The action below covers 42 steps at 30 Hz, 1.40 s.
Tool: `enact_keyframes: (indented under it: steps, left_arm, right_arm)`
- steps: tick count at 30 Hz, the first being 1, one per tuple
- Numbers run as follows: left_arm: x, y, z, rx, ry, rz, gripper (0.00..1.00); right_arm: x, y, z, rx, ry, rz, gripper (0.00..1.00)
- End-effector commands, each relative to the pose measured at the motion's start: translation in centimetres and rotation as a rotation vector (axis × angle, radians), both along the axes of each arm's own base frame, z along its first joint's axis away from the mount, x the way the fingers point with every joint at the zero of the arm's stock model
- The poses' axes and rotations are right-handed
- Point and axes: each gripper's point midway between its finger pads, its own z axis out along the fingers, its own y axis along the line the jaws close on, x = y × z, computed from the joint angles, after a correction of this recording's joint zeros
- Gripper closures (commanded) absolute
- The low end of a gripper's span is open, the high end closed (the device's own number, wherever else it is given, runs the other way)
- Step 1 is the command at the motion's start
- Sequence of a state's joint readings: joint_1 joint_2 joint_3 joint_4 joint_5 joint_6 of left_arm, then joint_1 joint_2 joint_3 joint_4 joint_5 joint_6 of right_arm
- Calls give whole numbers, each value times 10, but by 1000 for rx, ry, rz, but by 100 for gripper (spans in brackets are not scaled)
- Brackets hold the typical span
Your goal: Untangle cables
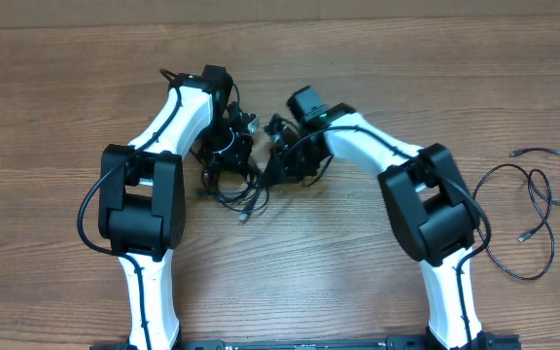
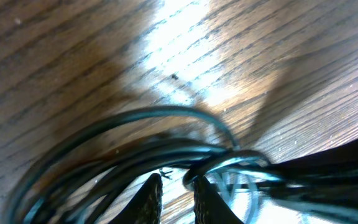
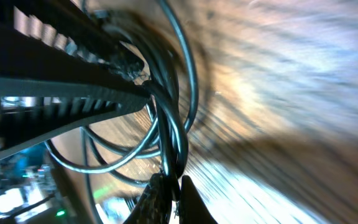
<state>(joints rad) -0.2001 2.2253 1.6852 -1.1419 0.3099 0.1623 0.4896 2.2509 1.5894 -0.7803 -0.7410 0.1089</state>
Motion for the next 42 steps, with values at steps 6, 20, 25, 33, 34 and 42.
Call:
enact_keyframes:
  steps: [6, 20, 25, 33, 34, 42]
  left_arm:
    - [5, 14, 1, 62, -34, 17, 80]
    - [6, 14, 1, 62, -39, 17, 77]
    - [8, 13, 1, 60, -46, 24, 73]
    - [9, 16, 0, 75, -51, 23, 73]
    - [10, 17, 0, 82, -54, 23, 75]
    - [2, 7, 26, 20, -10, -1, 96]
  right_arm:
    - [8, -22, 76, 139, 10, -39, 96]
    - [20, -37, 128, 308, -5, -76, 96]
    - [23, -42, 118, 249, -23, -90, 96]
    - [15, -30, 88, 65, -88, -60, 82]
    - [14, -29, 85, 45, -86, -64, 82]
    - [6, -22, 46, -152, -5, -197, 74]
